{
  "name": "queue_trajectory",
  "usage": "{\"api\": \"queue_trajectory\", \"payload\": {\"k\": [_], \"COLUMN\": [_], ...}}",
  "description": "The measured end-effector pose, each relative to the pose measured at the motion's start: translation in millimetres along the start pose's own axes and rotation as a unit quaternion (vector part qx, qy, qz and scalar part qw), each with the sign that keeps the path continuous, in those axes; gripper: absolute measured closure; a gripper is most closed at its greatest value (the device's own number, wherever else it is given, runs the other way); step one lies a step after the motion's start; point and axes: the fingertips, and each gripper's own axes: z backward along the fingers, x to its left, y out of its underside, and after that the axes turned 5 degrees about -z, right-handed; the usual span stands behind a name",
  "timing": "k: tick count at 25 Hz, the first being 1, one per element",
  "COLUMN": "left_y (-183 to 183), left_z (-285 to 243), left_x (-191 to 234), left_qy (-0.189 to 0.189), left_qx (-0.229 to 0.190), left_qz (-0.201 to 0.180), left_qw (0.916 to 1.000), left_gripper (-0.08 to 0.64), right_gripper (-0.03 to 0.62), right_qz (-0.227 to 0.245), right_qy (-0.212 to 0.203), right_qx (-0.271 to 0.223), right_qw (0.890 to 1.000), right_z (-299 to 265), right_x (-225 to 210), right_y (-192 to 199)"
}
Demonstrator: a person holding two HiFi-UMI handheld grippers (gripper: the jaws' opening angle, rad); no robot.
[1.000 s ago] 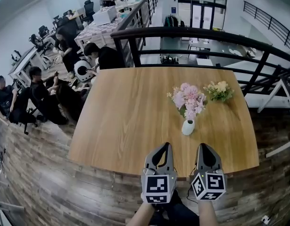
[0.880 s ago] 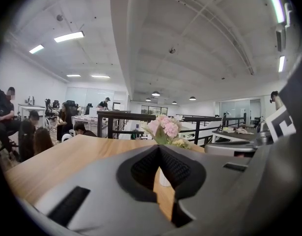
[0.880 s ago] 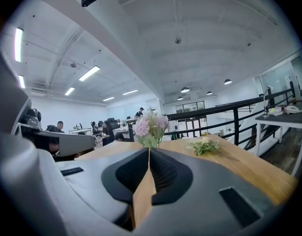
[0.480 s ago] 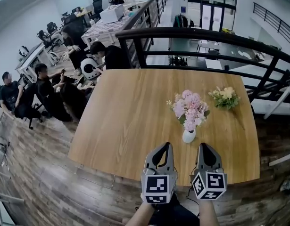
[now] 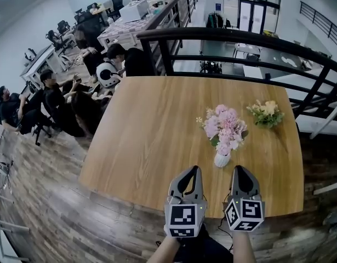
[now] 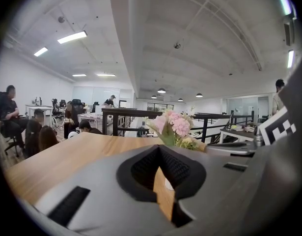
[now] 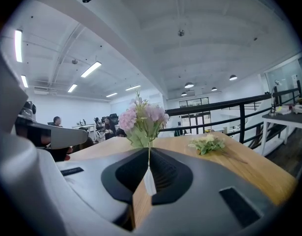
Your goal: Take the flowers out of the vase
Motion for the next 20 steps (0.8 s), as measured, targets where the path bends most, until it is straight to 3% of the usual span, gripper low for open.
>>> {"api": "queue_trajectory", "payload": {"k": [10, 13, 20], "left_y": [12, 19, 26], "left_z": [-17, -23, -34], "left_x": [8, 12, 22], "left_qy": [0.017, 0.024, 0.037], "left_qx": [0.013, 0.021, 0.029], "left_qz": [0.006, 0.009, 0.018], "left_qw": [0.9997, 0.9995, 0.9987], "left_gripper": [0.528, 0.528, 0.528], "right_gripper": [0.562, 0.486, 0.486], "right_qz": [0.006, 0.002, 0.022], "right_qy": [0.029, 0.025, 0.030], "right_qx": [0.017, 0.032, 0.038], "right_qw": [0.999, 0.999, 0.999], "right_z": [-18, -28, -45], "right_x": [-7, -6, -1], "right_y": [14, 24, 29]}}
